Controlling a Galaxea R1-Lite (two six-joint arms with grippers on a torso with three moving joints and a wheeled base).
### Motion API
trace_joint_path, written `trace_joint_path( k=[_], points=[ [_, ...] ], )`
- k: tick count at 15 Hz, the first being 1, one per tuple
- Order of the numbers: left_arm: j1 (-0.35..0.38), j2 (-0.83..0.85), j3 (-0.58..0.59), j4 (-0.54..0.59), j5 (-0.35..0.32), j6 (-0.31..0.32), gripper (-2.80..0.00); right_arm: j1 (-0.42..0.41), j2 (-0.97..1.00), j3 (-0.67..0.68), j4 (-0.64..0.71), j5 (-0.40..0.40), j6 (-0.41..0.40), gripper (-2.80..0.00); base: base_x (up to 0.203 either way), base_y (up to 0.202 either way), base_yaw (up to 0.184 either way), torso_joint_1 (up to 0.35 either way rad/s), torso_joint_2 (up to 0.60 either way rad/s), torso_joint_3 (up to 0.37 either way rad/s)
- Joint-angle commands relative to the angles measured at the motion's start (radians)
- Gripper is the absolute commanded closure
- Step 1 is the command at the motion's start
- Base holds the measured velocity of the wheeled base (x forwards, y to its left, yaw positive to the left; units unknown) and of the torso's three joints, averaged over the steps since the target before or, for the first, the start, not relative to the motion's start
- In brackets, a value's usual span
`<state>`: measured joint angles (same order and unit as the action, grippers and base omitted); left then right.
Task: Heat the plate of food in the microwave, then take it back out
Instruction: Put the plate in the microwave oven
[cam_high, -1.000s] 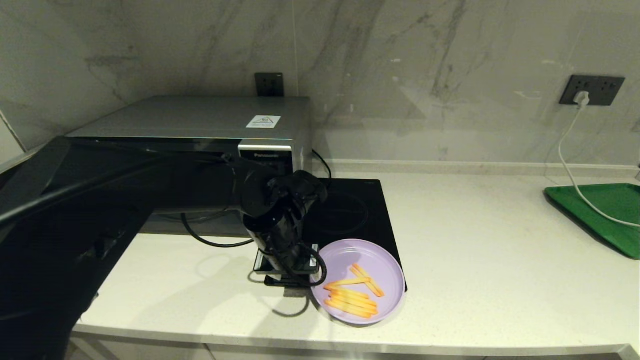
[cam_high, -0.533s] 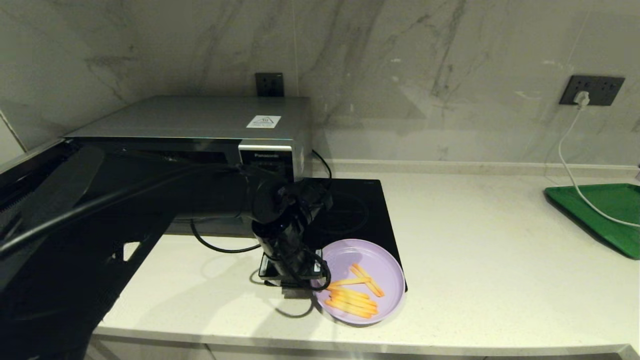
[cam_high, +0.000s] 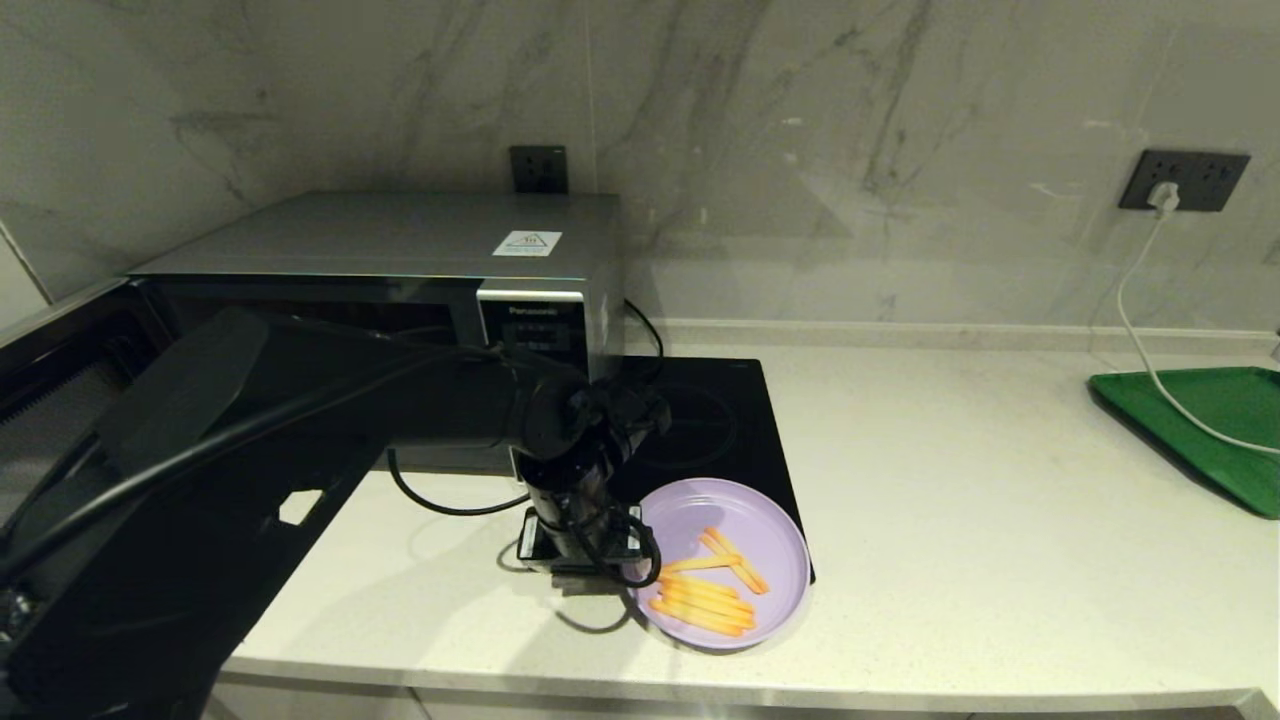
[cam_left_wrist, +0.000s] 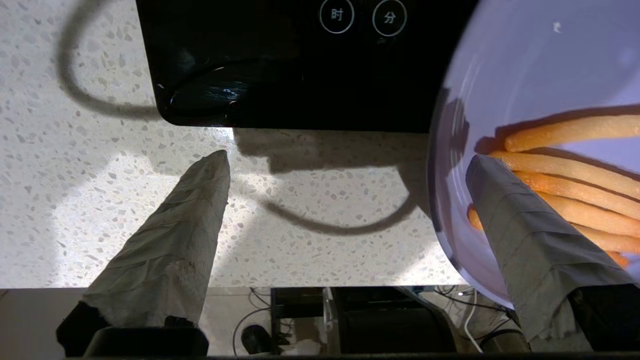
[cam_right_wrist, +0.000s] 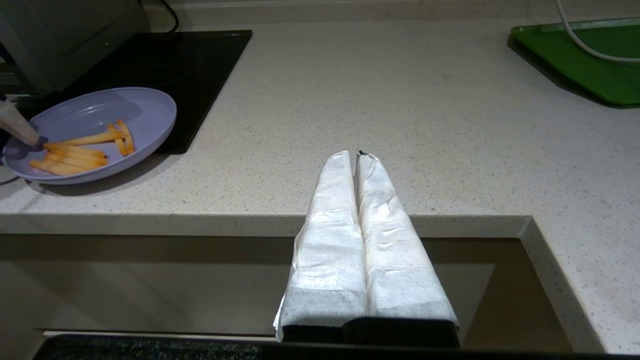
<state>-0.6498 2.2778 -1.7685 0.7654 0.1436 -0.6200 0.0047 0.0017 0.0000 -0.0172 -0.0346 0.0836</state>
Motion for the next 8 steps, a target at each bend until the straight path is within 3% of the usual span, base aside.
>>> trace_joint_path(
  k=[1, 8],
  points=[
    [-0.001, 0.015, -0.002, 0.005, 0.002, -0.003, -2.80, 0.000, 0.000, 0.000, -0.001, -0.001, 0.001, 0.00, 0.000, 0.000, 0.000, 0.000, 0.00, 0.000],
    [-0.030, 0.026, -0.048, 0.005, -0.007, -0.004, -2.80, 0.000, 0.000, 0.000, 0.000, -0.001, 0.001, 0.00, 0.000, 0.000, 0.000, 0.000, 0.00, 0.000]
  ],
)
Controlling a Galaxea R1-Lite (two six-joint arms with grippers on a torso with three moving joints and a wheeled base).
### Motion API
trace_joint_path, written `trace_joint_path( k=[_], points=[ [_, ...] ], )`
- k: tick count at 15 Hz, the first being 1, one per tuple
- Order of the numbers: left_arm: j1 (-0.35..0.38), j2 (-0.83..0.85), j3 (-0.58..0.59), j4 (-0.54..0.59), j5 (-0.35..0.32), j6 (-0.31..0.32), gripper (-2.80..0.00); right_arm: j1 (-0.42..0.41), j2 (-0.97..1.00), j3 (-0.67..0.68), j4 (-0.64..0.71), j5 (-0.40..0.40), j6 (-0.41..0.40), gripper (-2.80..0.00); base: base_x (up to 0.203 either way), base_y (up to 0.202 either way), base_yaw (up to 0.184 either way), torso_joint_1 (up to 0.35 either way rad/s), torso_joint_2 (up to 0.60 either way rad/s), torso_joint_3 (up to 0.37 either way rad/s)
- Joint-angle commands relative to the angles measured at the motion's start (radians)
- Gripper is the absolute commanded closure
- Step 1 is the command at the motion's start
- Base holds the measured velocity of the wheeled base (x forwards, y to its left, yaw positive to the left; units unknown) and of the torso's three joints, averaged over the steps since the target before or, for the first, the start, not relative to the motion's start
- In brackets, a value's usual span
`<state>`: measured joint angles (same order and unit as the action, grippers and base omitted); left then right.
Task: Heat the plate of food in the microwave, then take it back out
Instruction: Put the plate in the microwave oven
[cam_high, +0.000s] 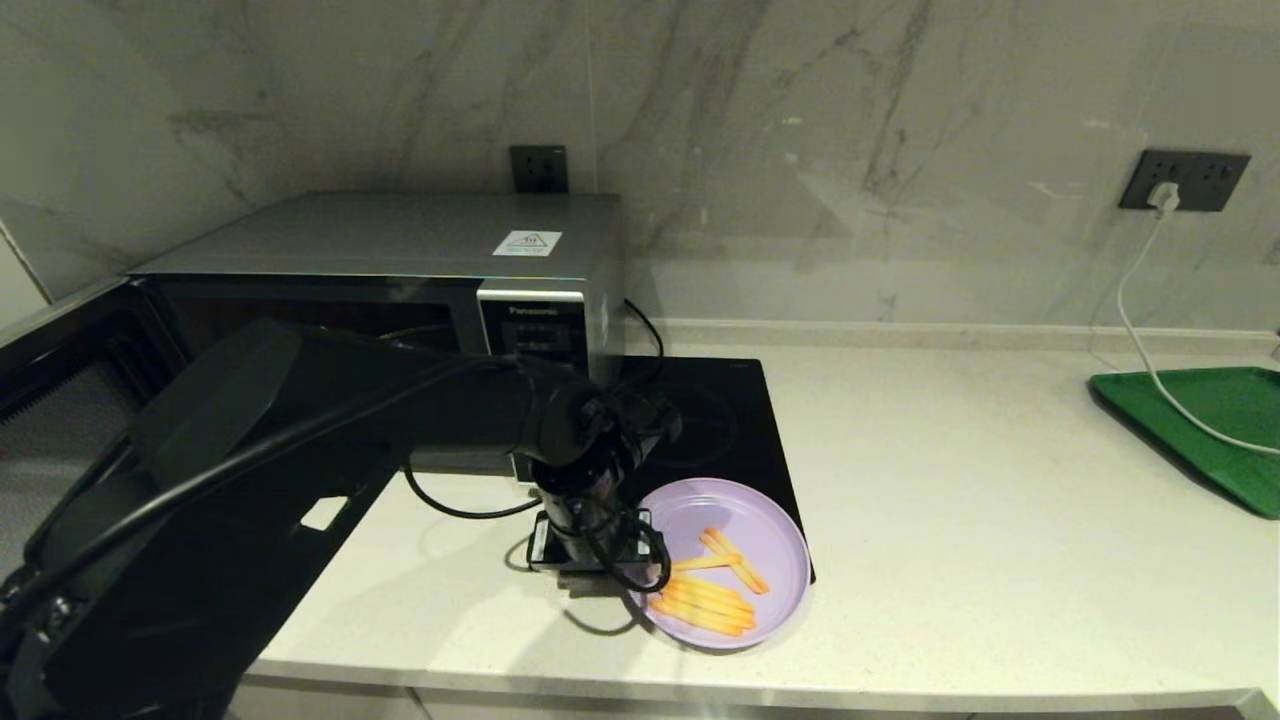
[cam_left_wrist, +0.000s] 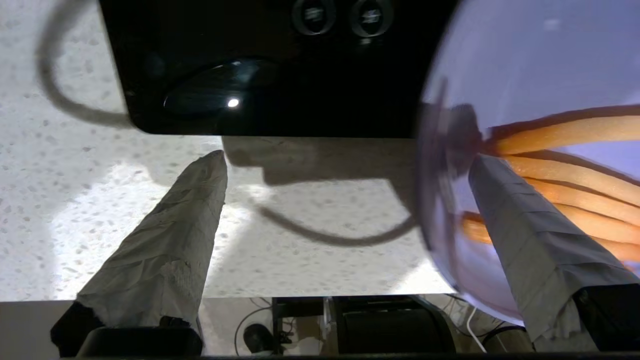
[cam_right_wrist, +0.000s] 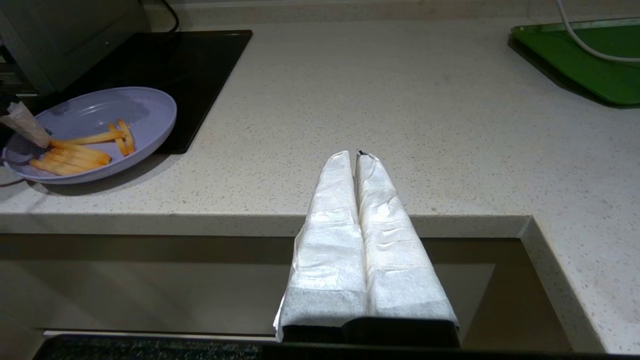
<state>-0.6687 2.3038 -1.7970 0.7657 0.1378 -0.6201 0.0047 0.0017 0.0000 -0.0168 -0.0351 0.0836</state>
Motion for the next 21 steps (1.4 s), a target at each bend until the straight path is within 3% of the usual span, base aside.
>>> trace_joint_path(
  k=[1, 11, 15, 21],
  points=[
    [-0.016, 0.003, -0.037, 0.004, -0.001, -0.004, -2.80, 0.000, 0.000, 0.000, 0.000, 0.000, 0.001, 0.00, 0.000, 0.000, 0.000, 0.000, 0.00, 0.000],
    [-0.005, -0.007, -0.050, 0.004, 0.002, -0.009, -2.80, 0.000, 0.000, 0.000, 0.000, 0.000, 0.001, 0.00, 0.000, 0.000, 0.000, 0.000, 0.00, 0.000],
    [-0.004, -0.014, -0.109, 0.006, 0.001, -0.008, -2.80, 0.001, 0.000, 0.000, 0.000, 0.000, 0.001, 0.00, 0.000, 0.000, 0.000, 0.000, 0.00, 0.000],
    [0.037, 0.035, -0.131, 0.007, 0.005, -0.007, -2.80, 0.000, 0.000, 0.000, 0.000, 0.000, 0.001, 0.00, 0.000, 0.000, 0.000, 0.000, 0.00, 0.000]
  ],
)
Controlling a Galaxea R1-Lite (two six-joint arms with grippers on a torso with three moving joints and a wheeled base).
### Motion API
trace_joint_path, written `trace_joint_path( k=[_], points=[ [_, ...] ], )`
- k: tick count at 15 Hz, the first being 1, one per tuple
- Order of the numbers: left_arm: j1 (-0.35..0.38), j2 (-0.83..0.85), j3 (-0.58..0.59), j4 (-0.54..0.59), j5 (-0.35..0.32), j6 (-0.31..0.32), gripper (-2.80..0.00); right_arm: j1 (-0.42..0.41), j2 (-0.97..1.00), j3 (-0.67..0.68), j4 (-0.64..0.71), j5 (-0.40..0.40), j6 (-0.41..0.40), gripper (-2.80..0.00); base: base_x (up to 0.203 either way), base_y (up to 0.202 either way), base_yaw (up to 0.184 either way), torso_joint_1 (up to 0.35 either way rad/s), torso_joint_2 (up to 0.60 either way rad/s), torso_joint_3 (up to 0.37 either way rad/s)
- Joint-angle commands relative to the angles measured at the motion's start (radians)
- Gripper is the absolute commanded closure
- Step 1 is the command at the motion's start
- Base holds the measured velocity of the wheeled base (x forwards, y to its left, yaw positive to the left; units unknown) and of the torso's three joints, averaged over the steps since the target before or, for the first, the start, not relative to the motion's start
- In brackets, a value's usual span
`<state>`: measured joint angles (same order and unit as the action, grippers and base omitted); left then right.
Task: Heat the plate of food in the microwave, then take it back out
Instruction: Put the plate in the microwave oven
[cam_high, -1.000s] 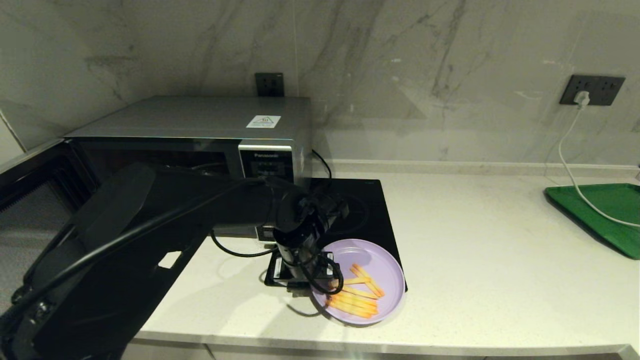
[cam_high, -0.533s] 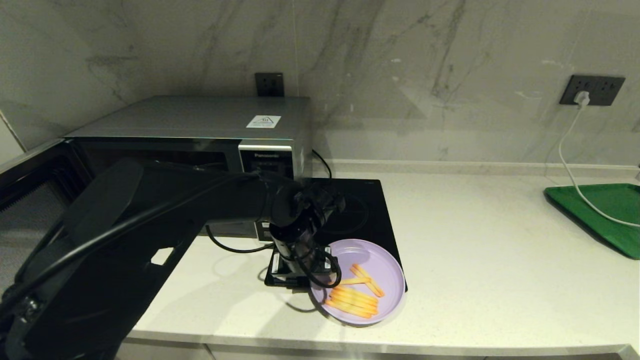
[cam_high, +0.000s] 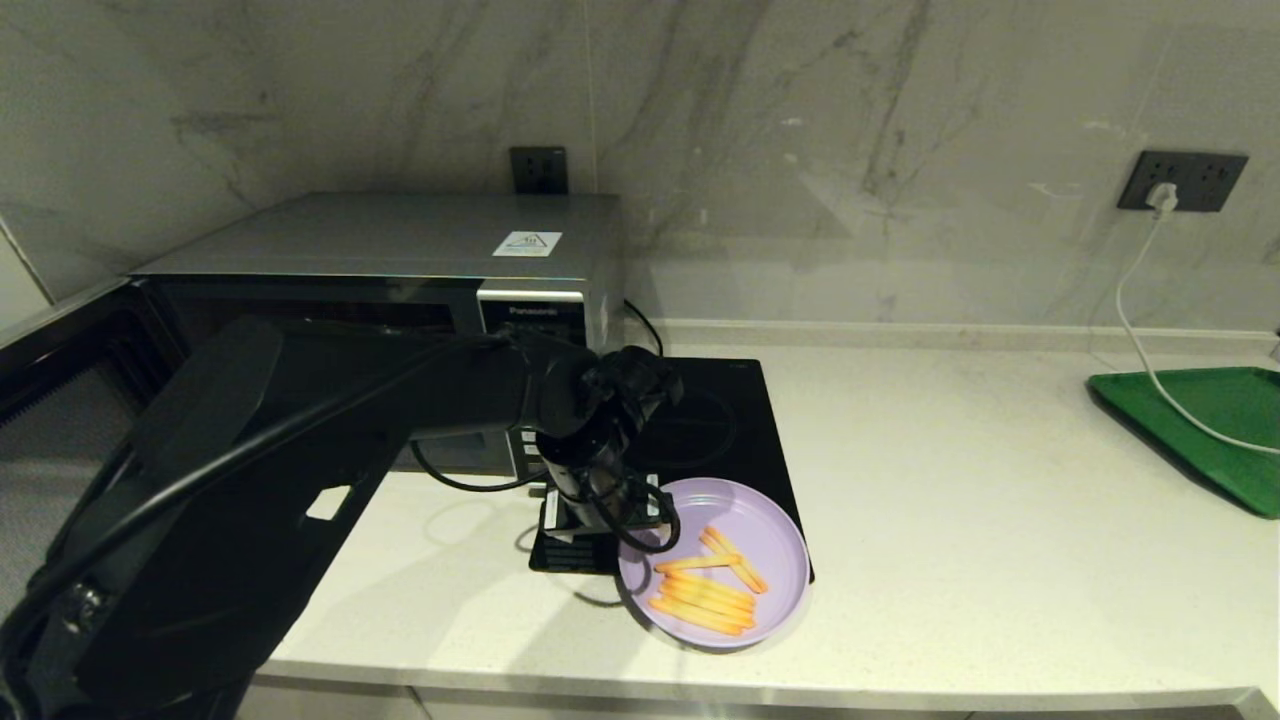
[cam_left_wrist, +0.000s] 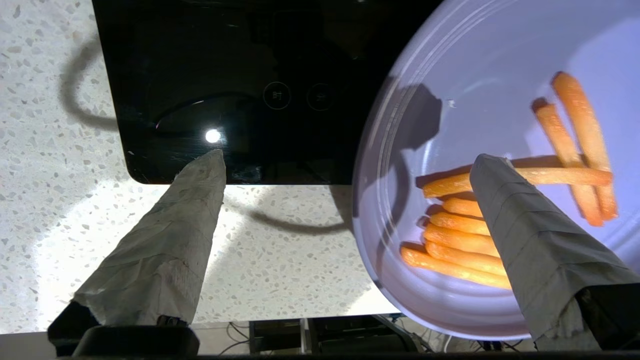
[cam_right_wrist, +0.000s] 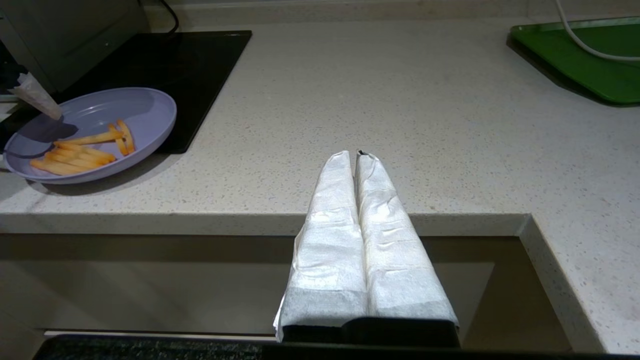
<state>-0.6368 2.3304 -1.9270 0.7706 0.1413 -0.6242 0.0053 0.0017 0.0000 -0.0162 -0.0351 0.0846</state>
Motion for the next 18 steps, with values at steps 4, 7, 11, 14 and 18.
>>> trace_joint_path(
  k=[4, 7, 11, 14, 18],
  points=[
    [0.012, 0.020, 0.002, 0.006, 0.004, -0.006, -2.80, 0.001, 0.000, 0.000, -0.001, 0.000, 0.000, 0.00, 0.000, 0.000, 0.000, 0.000, 0.00, 0.000],
    [0.016, 0.017, 0.019, 0.017, 0.004, -0.015, -2.80, 0.000, 0.000, 0.000, -0.001, 0.000, 0.000, 0.00, 0.000, 0.000, 0.000, 0.000, 0.00, 0.000],
    [-0.015, 0.000, 0.025, 0.064, 0.001, -0.050, -2.80, 0.000, 0.000, 0.000, -0.001, 0.000, 0.000, 0.00, 0.000, 0.000, 0.000, 0.000, 0.00, 0.000],
    [-0.048, -0.024, 0.067, 0.065, -0.003, -0.058, -2.80, -0.001, 0.000, 0.000, -0.001, 0.000, 0.000, 0.00, 0.000, 0.000, 0.000, 0.000, 0.00, 0.000],
    [-0.051, -0.022, 0.079, 0.064, -0.003, -0.058, -2.80, 0.001, 0.000, 0.000, -0.001, 0.000, 0.000, 0.00, 0.000, 0.000, 0.000, 0.000, 0.00, 0.000]
  ],
)
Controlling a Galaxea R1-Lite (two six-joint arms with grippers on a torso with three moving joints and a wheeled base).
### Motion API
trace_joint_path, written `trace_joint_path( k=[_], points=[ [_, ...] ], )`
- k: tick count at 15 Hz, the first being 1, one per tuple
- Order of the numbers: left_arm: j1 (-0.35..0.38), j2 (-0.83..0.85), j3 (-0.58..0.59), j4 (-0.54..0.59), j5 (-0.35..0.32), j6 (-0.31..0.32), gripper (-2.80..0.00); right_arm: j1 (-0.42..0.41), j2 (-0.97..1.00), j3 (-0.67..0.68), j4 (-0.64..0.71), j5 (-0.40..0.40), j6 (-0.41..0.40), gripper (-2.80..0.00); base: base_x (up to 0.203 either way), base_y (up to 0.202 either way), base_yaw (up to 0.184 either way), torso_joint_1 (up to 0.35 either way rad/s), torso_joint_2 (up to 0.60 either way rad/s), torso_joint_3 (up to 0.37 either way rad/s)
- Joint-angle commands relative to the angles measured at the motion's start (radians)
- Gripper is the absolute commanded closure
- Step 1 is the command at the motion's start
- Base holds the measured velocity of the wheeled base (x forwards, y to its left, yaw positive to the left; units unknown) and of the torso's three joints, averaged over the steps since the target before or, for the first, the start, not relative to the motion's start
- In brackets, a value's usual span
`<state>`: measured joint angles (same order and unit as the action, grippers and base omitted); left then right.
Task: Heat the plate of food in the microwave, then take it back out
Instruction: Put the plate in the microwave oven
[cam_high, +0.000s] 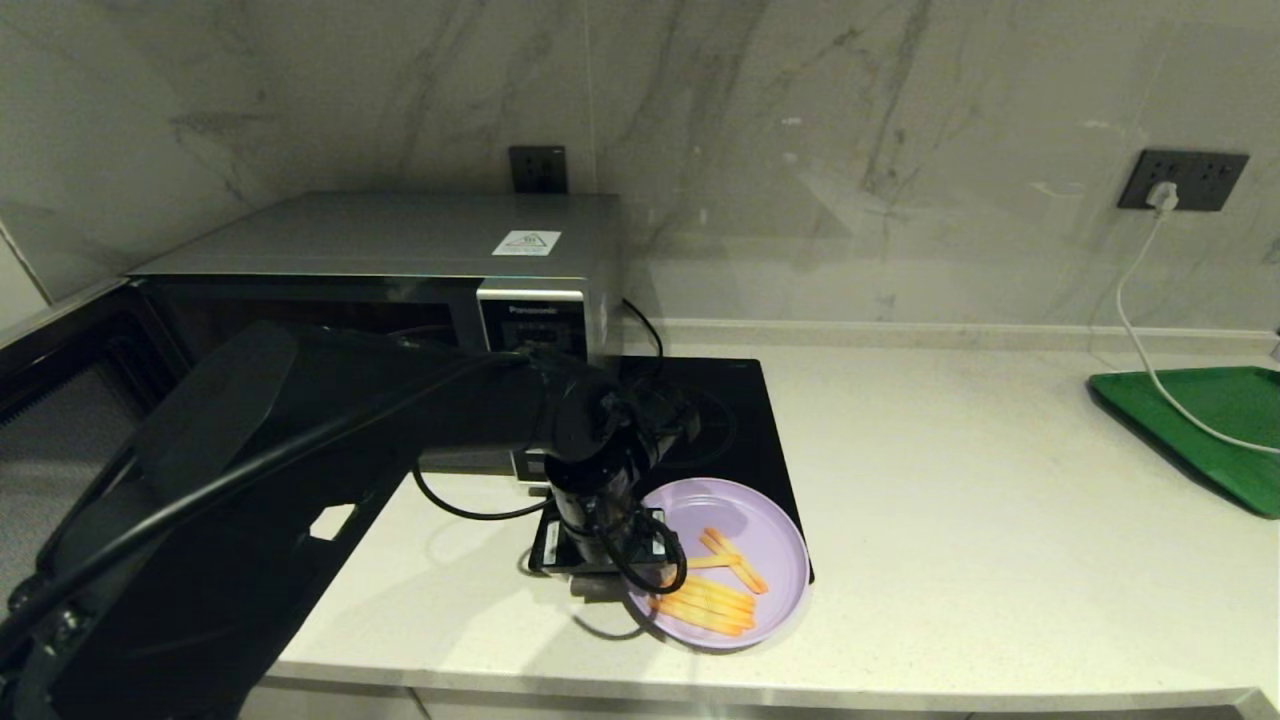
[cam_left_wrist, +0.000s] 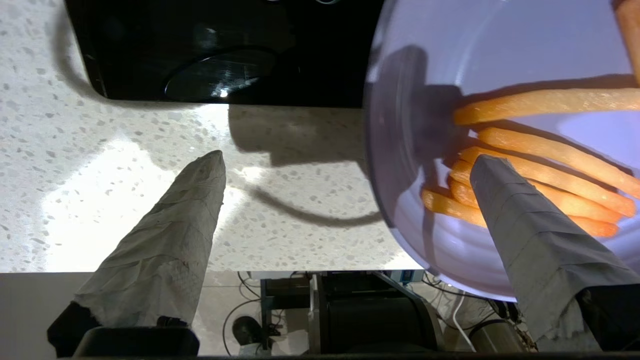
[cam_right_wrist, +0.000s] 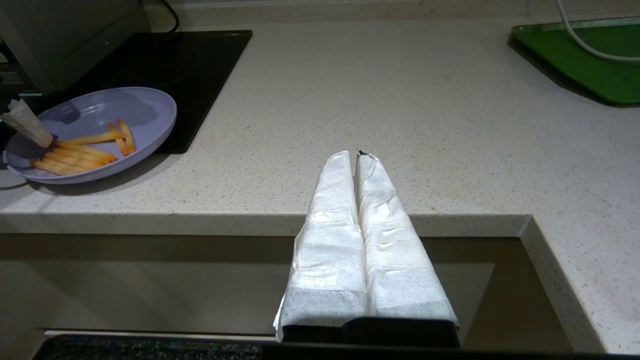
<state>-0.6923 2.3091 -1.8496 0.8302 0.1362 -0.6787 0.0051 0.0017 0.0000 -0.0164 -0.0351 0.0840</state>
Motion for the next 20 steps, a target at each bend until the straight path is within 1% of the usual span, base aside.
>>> trace_joint_path(
  k=[1, 6, 15, 16, 20],
  points=[
    [0.008, 0.001, 0.003, 0.004, 0.002, -0.004, -2.80, 0.001, 0.000, 0.000, 0.000, 0.000, 0.000, 0.00, 0.000, 0.000, 0.000, 0.000, 0.00, 0.000],
    [0.026, 0.009, 0.003, 0.003, 0.000, -0.004, -2.80, 0.001, 0.000, 0.000, 0.000, 0.000, 0.000, 0.00, 0.000, 0.000, 0.000, 0.000, 0.00, 0.000],
    [0.014, 0.018, 0.024, 0.003, 0.008, -0.016, -2.80, 0.001, 0.000, 0.000, 0.000, 0.000, -0.001, 0.00, 0.000, 0.000, 0.000, 0.000, 0.00, 0.000],
    [0.014, 0.018, 0.024, 0.003, 0.008, -0.016, 0.00, 0.001, 0.000, 0.000, 0.000, 0.000, 0.000, 0.00, 0.000, 0.000, 0.000, 0.000, 0.00, 0.000],
    [0.014, 0.012, 0.024, 0.003, 0.002, -0.016, 0.00, 0.000, 0.000, 0.000, 0.000, 0.000, 0.000, 0.00, 0.000, 0.000, 0.000, 0.000, 0.00, 0.000]
  ],
)
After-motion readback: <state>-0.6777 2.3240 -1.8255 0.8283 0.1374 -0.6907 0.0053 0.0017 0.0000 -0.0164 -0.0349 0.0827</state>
